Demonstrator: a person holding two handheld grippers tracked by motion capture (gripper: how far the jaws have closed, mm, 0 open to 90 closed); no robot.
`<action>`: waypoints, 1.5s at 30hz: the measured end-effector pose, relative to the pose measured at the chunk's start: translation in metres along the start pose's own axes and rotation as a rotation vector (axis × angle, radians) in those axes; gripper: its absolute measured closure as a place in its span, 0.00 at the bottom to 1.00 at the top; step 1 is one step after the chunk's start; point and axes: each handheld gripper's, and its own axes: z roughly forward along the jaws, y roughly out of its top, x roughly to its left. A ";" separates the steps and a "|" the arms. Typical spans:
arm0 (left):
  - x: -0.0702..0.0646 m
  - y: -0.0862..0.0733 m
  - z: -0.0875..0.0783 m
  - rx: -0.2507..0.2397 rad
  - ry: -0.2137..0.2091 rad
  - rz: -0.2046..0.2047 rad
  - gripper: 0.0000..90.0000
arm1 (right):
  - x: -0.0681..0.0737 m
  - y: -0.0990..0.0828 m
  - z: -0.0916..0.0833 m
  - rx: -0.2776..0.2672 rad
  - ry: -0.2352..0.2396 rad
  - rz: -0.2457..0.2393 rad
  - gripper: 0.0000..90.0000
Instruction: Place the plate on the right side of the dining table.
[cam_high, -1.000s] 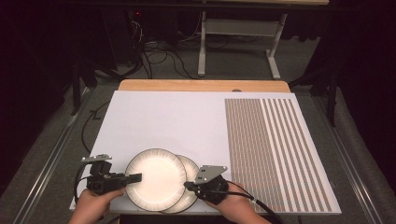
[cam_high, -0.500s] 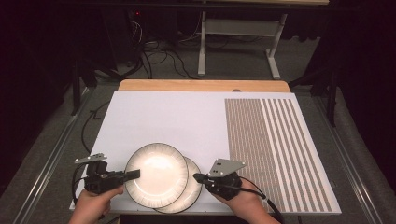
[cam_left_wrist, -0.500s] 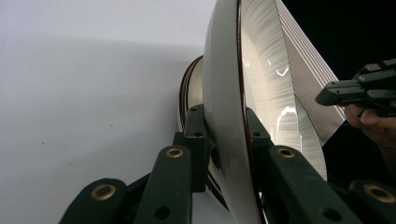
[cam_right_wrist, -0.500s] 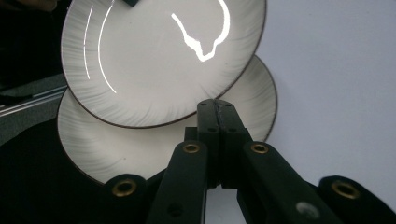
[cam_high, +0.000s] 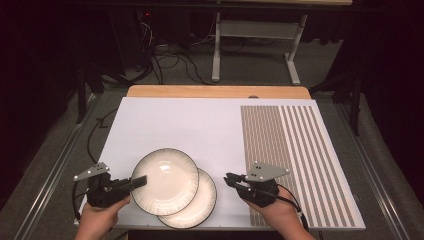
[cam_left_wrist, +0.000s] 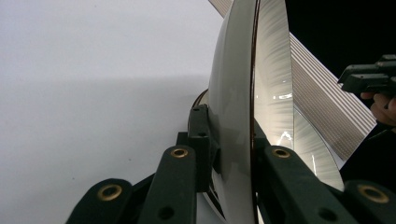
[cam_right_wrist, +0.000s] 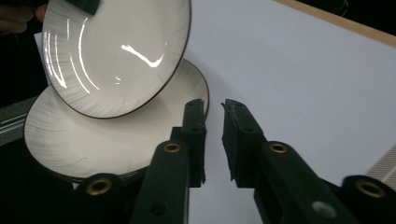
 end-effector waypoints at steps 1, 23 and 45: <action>-0.001 0.000 0.000 -0.007 0.007 0.009 0.89 | -0.002 0.000 -0.003 -0.010 -0.008 0.002 0.83; -0.016 0.004 -0.014 -0.157 0.161 0.253 0.89 | -0.018 -0.013 -0.042 -0.128 -0.124 0.055 0.01; -0.019 0.005 -0.013 -0.141 0.153 0.300 0.89 | -0.006 0.009 -0.002 -0.127 -0.072 0.056 0.11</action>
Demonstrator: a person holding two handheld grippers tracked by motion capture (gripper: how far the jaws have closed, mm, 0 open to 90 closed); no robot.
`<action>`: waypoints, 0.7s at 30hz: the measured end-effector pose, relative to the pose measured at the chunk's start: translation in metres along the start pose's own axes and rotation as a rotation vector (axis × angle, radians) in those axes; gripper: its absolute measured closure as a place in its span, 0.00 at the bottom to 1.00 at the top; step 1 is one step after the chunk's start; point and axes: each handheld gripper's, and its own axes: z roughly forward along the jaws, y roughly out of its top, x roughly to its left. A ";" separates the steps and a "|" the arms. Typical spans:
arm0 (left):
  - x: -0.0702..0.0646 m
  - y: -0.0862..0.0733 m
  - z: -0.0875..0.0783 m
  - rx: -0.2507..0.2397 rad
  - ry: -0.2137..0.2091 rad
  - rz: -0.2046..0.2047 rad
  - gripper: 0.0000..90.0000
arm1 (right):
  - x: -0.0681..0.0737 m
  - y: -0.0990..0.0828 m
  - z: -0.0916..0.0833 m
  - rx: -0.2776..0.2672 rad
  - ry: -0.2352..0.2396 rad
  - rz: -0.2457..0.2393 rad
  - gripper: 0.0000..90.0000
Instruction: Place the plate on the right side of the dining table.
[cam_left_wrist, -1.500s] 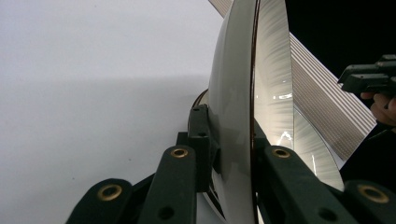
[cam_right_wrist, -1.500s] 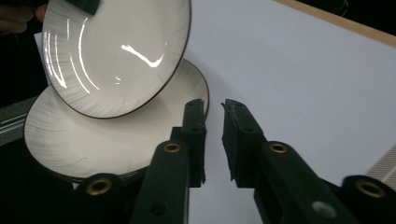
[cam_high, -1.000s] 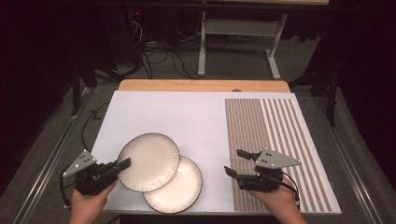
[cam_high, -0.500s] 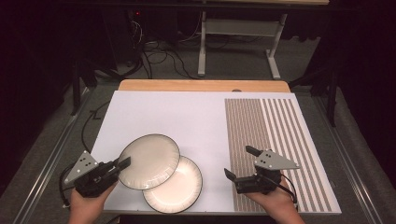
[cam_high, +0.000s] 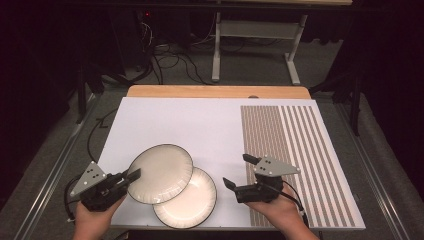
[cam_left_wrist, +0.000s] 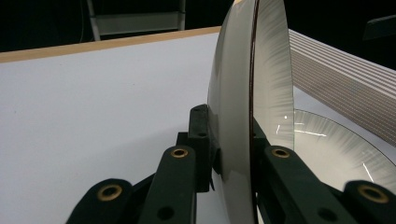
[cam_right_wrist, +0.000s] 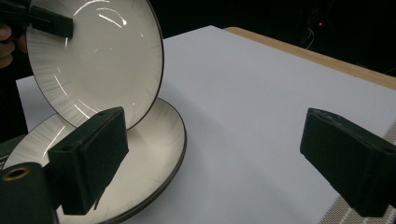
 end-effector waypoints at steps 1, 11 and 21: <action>0.000 0.000 0.000 0.001 0.000 0.004 0.89 | 0.001 0.001 0.004 0.003 0.014 0.003 0.12; 0.001 0.000 0.001 -0.002 -0.006 -0.001 0.89 | 0.014 0.012 0.038 0.045 0.064 -0.010 0.17; 0.000 0.000 0.001 -0.002 -0.006 0.009 0.89 | 0.027 0.014 0.078 0.106 0.121 0.001 0.18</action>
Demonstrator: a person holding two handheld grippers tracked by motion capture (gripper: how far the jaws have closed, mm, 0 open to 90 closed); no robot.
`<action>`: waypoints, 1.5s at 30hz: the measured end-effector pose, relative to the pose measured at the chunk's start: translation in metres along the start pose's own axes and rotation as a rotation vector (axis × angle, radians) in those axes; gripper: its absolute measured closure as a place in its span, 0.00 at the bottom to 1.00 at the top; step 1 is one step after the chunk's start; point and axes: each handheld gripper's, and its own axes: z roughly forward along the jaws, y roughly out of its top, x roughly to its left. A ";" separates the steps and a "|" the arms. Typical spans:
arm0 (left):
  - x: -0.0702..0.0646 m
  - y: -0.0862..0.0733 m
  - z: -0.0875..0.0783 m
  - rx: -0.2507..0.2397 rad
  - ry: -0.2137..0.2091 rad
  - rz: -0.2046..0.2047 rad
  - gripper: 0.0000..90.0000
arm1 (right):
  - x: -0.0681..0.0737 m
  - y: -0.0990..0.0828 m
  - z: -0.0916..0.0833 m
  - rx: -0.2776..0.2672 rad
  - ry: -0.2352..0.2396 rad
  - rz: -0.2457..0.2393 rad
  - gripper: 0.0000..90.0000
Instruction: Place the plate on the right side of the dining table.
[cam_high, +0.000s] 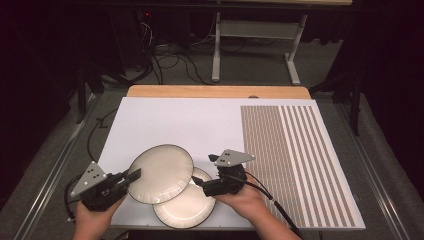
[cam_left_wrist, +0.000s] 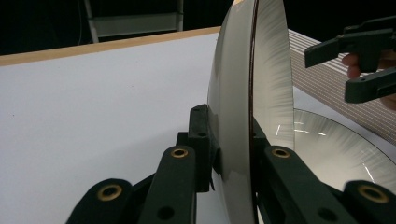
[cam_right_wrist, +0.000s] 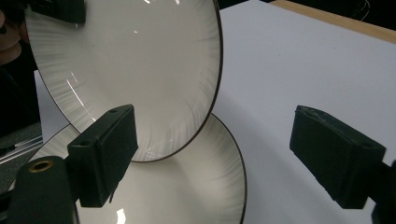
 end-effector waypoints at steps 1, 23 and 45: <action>0.000 0.000 0.000 -0.002 0.001 -0.003 0.89 | 0.001 0.000 0.003 0.005 0.002 0.004 0.19; 0.002 -0.001 0.001 -0.005 -0.004 -0.012 0.89 | 0.001 0.000 0.044 0.021 0.076 0.047 0.31; 0.008 -0.005 0.002 -0.022 -0.025 -0.065 0.89 | -0.008 -0.001 0.047 0.013 0.116 0.180 0.90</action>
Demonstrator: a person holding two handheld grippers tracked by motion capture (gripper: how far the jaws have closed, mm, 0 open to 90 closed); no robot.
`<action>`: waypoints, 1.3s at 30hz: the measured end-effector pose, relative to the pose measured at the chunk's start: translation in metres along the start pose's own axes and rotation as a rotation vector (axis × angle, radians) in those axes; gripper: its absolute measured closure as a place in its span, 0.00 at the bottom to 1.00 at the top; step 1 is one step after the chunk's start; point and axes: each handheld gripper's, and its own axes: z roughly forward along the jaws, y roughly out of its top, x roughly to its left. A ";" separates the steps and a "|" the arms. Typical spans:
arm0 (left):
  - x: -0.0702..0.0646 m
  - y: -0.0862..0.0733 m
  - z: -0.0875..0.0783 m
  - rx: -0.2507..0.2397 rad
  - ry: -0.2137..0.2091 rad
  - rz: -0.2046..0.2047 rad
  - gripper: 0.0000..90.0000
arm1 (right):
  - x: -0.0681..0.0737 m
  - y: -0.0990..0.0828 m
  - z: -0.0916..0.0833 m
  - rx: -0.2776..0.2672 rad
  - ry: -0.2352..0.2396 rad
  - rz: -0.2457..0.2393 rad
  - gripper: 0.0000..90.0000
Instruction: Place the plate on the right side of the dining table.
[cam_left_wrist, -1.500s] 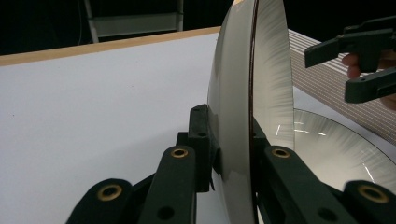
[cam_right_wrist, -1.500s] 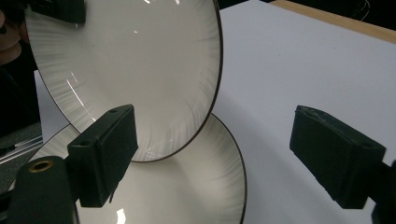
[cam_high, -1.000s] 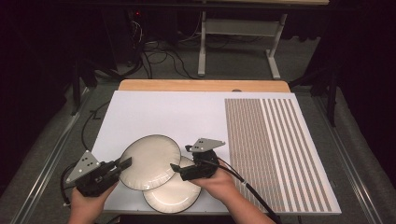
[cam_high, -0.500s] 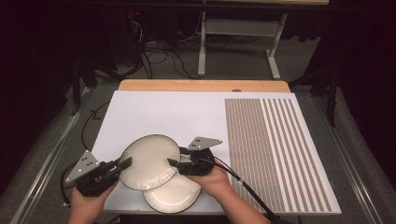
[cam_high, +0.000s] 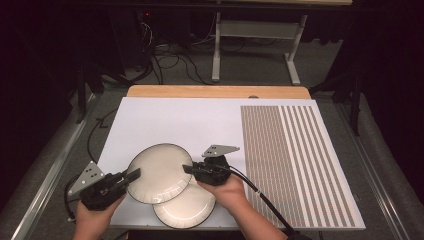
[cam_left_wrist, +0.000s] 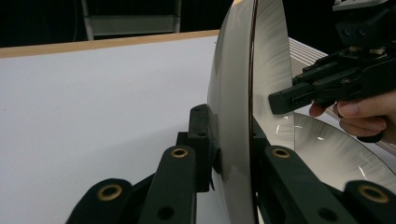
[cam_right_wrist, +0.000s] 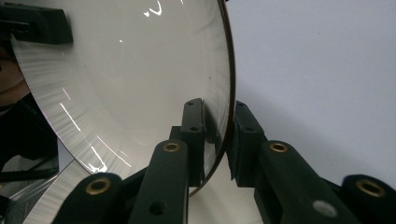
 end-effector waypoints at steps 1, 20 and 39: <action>0.001 0.000 0.000 0.000 -0.003 -0.009 0.89 | -0.001 0.000 0.000 -0.002 0.009 0.016 0.91; -0.018 0.022 0.013 0.004 -0.032 -0.008 0.89 | -0.004 0.015 -0.041 -0.058 -0.019 0.001 0.95; -0.059 0.053 0.057 0.044 -0.107 0.059 0.89 | -0.021 0.012 -0.111 -0.121 -0.115 -0.033 0.96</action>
